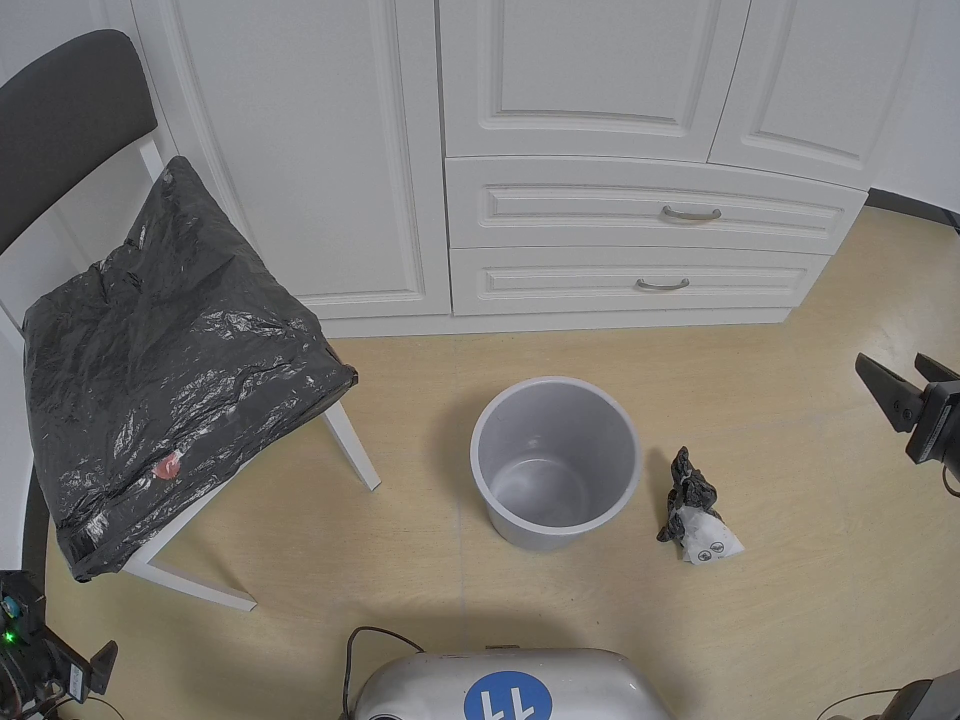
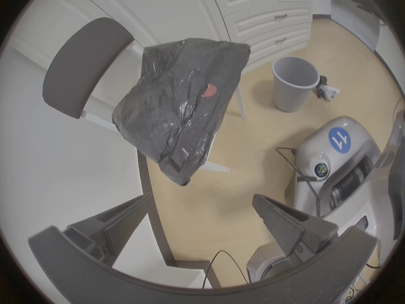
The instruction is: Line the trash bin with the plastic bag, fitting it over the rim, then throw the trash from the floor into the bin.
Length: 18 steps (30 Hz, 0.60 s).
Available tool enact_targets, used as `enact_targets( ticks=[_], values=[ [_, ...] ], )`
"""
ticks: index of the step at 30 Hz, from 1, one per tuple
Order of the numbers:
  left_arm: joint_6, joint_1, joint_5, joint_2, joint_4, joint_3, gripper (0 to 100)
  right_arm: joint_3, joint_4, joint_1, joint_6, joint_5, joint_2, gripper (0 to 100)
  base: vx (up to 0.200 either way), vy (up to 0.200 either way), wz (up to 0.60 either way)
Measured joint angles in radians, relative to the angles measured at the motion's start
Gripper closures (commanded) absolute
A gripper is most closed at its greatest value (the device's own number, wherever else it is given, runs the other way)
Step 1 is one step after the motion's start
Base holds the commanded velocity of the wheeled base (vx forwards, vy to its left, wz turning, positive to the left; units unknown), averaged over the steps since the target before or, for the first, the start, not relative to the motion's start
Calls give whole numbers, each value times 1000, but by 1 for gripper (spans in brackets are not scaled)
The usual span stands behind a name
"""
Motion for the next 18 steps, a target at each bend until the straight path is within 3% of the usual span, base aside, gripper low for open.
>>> enact_targets(
  ticks=[3,9,18],
  values=[
    [16,21,10,11,-38,35,0,7,-17,1,2,-3,23,0,0,0,0],
    [32,86,20,94,-243,116,0,22,-44,1,4,-4,56,0,0,0,0],
    [107,232,18,281,-436,180,0,34,-51,0,4,-5,74,0,0,0,0]
  ],
)
